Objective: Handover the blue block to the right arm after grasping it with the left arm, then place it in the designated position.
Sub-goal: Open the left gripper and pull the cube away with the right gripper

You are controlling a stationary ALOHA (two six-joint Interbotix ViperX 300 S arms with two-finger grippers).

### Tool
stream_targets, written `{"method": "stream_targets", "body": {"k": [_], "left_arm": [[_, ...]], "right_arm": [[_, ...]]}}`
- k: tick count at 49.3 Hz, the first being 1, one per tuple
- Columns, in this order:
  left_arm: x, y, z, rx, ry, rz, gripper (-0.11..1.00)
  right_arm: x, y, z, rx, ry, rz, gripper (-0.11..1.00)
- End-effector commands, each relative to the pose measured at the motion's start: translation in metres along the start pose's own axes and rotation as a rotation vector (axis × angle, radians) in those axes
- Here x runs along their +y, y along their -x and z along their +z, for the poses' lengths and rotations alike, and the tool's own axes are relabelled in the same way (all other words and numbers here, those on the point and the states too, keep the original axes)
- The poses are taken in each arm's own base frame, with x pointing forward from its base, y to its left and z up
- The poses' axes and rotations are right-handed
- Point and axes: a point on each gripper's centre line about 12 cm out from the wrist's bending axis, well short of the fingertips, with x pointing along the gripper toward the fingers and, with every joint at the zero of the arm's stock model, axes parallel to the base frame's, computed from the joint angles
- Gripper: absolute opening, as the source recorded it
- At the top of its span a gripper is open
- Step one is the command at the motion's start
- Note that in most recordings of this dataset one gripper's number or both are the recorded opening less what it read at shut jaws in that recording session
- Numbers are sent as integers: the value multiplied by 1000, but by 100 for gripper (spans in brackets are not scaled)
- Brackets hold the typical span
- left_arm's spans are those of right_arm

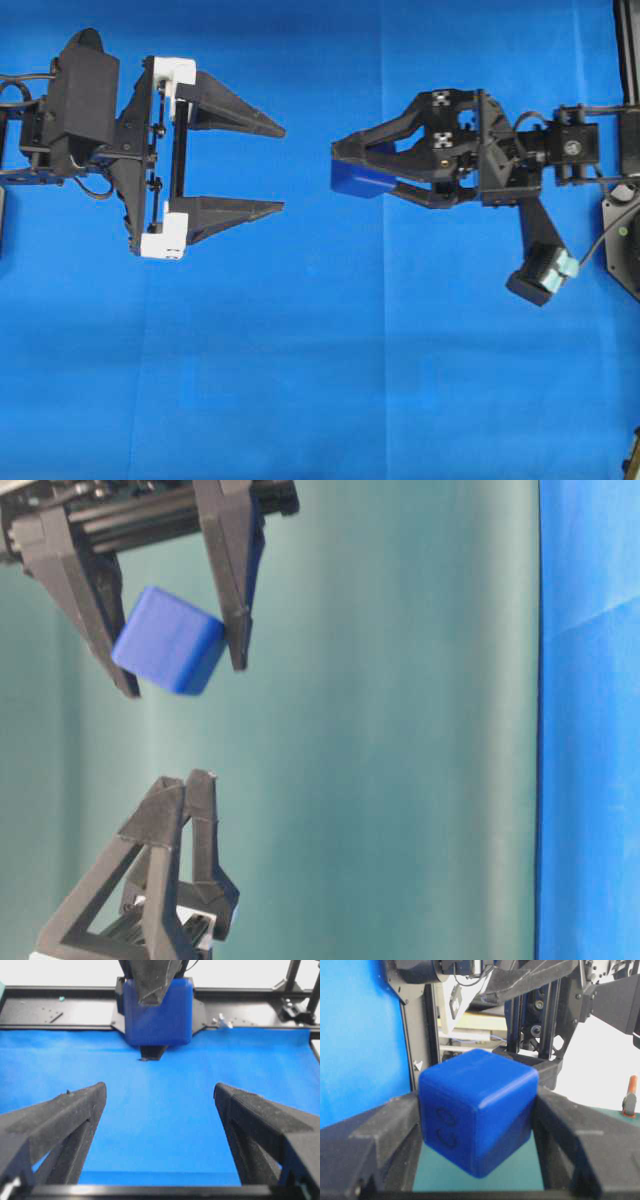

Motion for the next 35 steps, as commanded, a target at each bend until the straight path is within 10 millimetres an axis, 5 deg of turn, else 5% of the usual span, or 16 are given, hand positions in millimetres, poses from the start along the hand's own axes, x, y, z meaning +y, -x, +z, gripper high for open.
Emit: {"method": "stream_targets", "body": {"k": [1, 15, 35], "left_arm": [[-1, 3, 11, -34, 0, -2, 93], [0, 3, 10, -31, 0, 0, 93], [-1, 3, 7, -5, -6, -2, 93]], "right_arm": [[-8, 4, 4, -9, -4, -20, 53], [-8, 4, 2, 3, -79, -17, 53], [-12, 13, -2, 46, -793, -33, 53]]}}
